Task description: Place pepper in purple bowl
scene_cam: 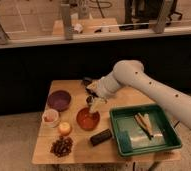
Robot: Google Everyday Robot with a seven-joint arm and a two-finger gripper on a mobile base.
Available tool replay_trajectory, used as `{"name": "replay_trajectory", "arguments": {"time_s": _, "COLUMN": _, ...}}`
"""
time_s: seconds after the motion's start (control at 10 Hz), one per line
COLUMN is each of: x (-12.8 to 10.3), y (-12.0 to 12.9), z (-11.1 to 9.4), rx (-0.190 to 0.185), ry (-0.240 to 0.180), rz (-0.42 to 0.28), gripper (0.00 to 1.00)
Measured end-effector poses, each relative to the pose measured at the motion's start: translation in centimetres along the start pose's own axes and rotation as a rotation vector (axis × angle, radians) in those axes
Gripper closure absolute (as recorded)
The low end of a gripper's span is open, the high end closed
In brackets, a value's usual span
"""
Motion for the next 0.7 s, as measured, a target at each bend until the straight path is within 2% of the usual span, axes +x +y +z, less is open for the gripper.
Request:
{"name": "replay_trajectory", "arguments": {"time_s": 0.2, "x": -3.0, "y": -0.1, "z": 3.5, "rx": -0.019, "ry": -0.064, "rz": -0.017, "gripper": 0.20}}
{"name": "replay_trajectory", "arguments": {"time_s": 0.3, "x": -4.8, "y": -0.2, "z": 5.8, "rx": -0.039, "ry": -0.110, "rz": -0.025, "gripper": 0.20}}
{"name": "replay_trajectory", "arguments": {"time_s": 0.7, "x": -8.9, "y": 0.5, "z": 11.9, "rx": -0.121, "ry": -0.280, "rz": -0.052, "gripper": 0.20}}
